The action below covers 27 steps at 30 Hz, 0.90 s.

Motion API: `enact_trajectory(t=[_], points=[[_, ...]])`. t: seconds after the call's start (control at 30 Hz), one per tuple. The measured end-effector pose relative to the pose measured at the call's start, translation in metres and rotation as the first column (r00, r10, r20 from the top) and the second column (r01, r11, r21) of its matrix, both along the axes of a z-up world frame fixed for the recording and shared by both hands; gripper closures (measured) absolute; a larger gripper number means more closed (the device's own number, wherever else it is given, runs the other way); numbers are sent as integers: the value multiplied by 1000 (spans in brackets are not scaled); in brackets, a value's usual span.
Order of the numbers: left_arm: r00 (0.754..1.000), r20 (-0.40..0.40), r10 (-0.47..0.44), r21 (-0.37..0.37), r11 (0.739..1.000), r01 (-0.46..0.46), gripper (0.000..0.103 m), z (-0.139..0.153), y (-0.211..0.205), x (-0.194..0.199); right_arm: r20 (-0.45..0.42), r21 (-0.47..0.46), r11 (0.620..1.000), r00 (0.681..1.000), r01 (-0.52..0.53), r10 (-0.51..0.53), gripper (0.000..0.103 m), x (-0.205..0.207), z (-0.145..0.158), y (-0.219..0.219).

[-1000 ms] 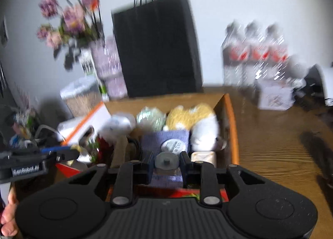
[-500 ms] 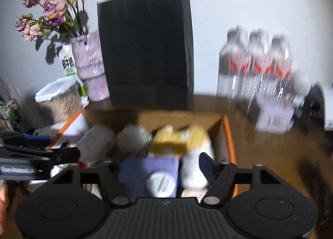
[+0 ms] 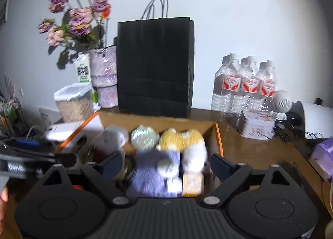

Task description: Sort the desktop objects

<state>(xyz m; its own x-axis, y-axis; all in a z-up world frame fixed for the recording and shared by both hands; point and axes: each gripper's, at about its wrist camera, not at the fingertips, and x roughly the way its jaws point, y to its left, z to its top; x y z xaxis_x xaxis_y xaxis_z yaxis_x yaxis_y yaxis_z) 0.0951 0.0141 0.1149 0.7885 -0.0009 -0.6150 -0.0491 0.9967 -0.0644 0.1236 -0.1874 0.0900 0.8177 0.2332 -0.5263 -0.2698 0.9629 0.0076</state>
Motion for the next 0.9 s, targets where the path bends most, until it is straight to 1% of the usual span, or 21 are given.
enact_trajectory(t=[0.13,0.2,0.33,0.37,0.43,0.5,0.57,0.67,0.73,0.8,0.9], points=[[997,65,-46,50,998,43,0,-2,-3,-58,22,-27,1000,1000,-6,7,10,-56,-9,-4],[994,85,-66,75,995,59,0,-6,-5,-84,29,-29,1000,1000,-8,9,4,-85,-15,-8],[991,82,-108,104,990,99,0,-28,-8,-129,-3,-51,998,999,-32,32,3,-131,-33,-15],[990,71,-119,111,988,110,0,-36,-9,-139,-11,-54,998,999,-31,30,3,-142,-39,-17],[992,52,-115,111,988,109,0,-48,-11,-156,-27,-44,999,1000,-12,11,3,-159,-48,-19],[992,59,-110,105,989,104,0,-60,-12,-171,-26,-15,1000,1000,-13,13,3,-176,-57,-21],[993,52,-101,105,990,96,0,-73,-13,-175,-30,18,1000,999,-16,17,2,-185,-68,-18],[998,-5,-56,92,994,56,0,-87,-10,-169,-36,33,999,999,3,-2,2,-186,-82,-9],[999,-9,-43,84,995,44,0,-94,-8,-164,-54,21,1000,999,4,-3,2,-182,-90,-1],[999,-22,-43,100,994,45,0,-99,-9,-157,-58,10,1000,998,11,-10,2,-178,-98,6],[999,-36,-21,102,994,25,0,-104,-6,-144,-85,-19,999,995,42,-43,2,-166,-107,12]])
